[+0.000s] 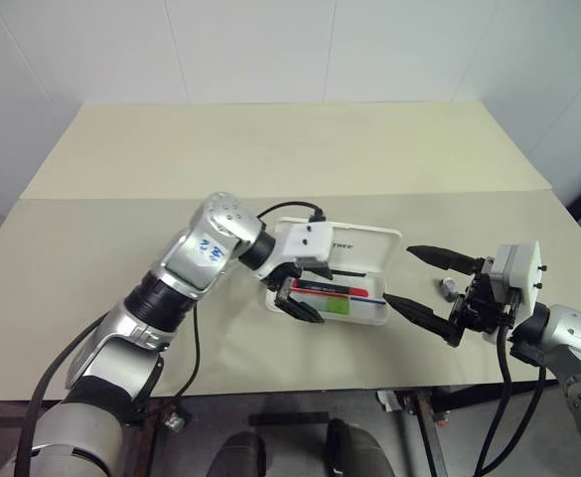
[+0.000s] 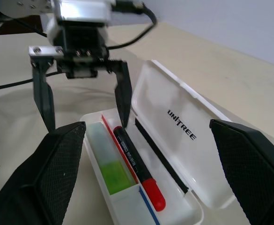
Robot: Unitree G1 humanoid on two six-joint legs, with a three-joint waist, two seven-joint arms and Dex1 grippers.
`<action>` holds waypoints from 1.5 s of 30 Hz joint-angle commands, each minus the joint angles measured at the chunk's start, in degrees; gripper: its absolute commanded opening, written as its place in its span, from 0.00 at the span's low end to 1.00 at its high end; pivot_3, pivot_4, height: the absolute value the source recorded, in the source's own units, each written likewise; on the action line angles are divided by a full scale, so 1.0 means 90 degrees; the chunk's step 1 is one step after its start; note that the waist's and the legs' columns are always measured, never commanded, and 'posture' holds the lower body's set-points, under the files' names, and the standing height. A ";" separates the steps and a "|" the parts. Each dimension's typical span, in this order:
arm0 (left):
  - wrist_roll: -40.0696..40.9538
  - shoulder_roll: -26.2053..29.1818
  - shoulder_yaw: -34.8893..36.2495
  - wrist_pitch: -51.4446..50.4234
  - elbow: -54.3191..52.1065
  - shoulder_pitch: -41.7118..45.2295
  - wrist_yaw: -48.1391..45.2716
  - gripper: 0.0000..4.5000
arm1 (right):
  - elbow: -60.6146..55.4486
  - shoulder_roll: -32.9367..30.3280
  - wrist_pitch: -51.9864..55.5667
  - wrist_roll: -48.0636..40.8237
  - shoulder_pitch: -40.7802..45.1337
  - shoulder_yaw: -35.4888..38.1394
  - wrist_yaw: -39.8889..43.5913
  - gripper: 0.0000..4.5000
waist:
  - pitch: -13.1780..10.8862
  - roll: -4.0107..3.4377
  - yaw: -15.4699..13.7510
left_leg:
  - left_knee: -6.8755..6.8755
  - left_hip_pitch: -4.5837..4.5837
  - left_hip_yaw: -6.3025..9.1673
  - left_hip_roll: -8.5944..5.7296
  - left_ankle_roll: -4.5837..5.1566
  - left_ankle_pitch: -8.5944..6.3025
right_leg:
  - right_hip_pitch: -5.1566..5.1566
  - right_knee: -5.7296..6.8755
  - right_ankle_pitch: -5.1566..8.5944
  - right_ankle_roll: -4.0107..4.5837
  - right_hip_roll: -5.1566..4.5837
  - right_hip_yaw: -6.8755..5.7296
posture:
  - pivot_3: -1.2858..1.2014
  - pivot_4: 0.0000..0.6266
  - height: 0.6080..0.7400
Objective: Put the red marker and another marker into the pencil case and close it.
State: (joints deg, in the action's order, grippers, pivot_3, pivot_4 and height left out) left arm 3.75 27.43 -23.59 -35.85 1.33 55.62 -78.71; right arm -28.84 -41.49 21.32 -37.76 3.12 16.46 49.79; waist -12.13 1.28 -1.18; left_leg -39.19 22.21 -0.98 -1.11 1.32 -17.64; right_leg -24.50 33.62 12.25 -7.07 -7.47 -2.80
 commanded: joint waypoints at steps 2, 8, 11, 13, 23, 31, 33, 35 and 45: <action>0.0577 0.0289 0.0750 0.0689 -0.0220 -0.0285 -0.0059 0.95 | 0.0087 -0.0295 0.0605 -0.0081 0.0104 0.0350 -0.0483 1.00 | 0.0000 0.0000 -0.0018 | 0.0000 0.0000 0.0003 0.0006 -0.0003 0.0002 | 0.0000 -0.0007 0.0001 0.0001 -0.0002 0.0000 | 0.52 0.24 1.00; 0.1326 0.0852 0.1828 0.1705 0.0504 -0.0546 -0.0521 0.95 | 0.0597 -0.0912 0.1953 0.0569 0.0135 0.0454 -0.1510 1.00 | 0.0001 -0.0001 -0.0026 | 0.0000 0.0004 0.0002 0.0021 -0.0005 0.0003 | -0.0001 -0.0009 0.0001 0.0004 -0.0006 -0.0003 | 0.52 0.24 1.00; 0.1461 0.1229 0.2115 0.1961 0.0973 -0.0482 -0.0686 0.98 | 0.0958 -0.1003 0.2837 0.0795 0.0308 0.0566 -0.2235 1.00 | 0.0001 -0.0001 -0.0020 | 0.0000 0.0003 0.0000 0.0004 -0.0005 0.0003 | -0.0001 -0.0009 0.0002 0.0005 -0.0004 -0.0005 | 0.52 0.24 1.00; 0.1499 0.1337 0.2222 0.2119 0.1183 -0.0405 -0.0724 0.98 | 0.1067 -0.1019 0.3420 0.0745 0.0483 0.0591 -0.2478 1.00 | 0.0001 -0.0002 -0.0019 | 0.0000 0.0005 -0.0002 0.0003 -0.0004 0.0003 | -0.0004 -0.0006 0.0002 0.0005 -0.0005 -0.0004 | 0.52 0.24 1.00; 0.1493 0.1804 0.2367 0.2508 0.1466 -0.0140 -0.0812 0.98 | 0.1519 -0.0710 0.4459 0.0903 0.1231 0.0230 -0.2943 1.00 | 0.0001 -0.0002 -0.0015 | 0.0003 0.0012 -0.0006 -0.0002 0.0004 -0.0002 | -0.0005 -0.0008 -0.0001 -0.0001 -0.0004 -0.0005 | 0.52 0.24 1.00; 0.1583 0.2053 0.2457 0.2270 0.0923 -0.0421 -0.0727 0.98 | 0.1557 -0.0380 0.5018 0.0952 0.1425 0.0035 -0.3166 1.00 | 0.0001 -0.0002 -0.0008 | 0.0004 0.0014 -0.0013 0.0000 0.0006 -0.0003 | -0.0006 -0.0009 -0.0003 -0.0004 -0.0003 -0.0005 | 0.52 0.24 1.00; 0.1601 0.2080 0.2469 0.2247 0.0831 -0.0484 -0.0694 0.98 | 0.1690 -0.0318 0.4904 0.1064 0.1421 -0.0063 -0.3194 1.00 | 0.0001 -0.0001 0.0001 | 0.0004 0.0013 -0.0014 0.0000 0.0006 -0.0003 | -0.0007 -0.0008 -0.0003 -0.0003 -0.0002 -0.0005 | 0.52 0.24 1.00; 0.1635 0.2103 0.2481 0.2208 0.0730 -0.0529 -0.0661 1.00 | 0.1865 -0.0280 0.4792 0.1158 0.1396 -0.0148 -0.3152 0.91 | 0.0001 -0.0001 0.0000 | 0.0004 0.0014 -0.0016 -0.0002 0.0006 -0.0003 | -0.0007 -0.0009 -0.0003 -0.0004 -0.0003 -0.0004 | 0.52 0.24 1.00; 0.1682 0.2186 0.2528 0.2222 0.0597 -0.0651 -0.0538 1.00 | 0.1935 -0.0290 0.4561 0.1265 0.1336 -0.0336 -0.2997 0.18 | 0.0002 0.0000 -0.0003 | 0.0004 0.0008 -0.0019 -0.0001 0.0005 -0.0002 | -0.0003 -0.0007 -0.0004 -0.0006 -0.0002 -0.0003 | 0.52 0.24 1.00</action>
State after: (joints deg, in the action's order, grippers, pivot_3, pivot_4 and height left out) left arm 17.70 45.99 -2.74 -16.30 8.66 49.87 -83.91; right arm -11.53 -44.02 62.62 -28.09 15.47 13.48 23.27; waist -12.12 1.28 -1.21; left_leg -39.16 22.28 -1.15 -1.12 1.36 -17.66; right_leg -24.53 33.55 12.21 -7.12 -7.49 -2.83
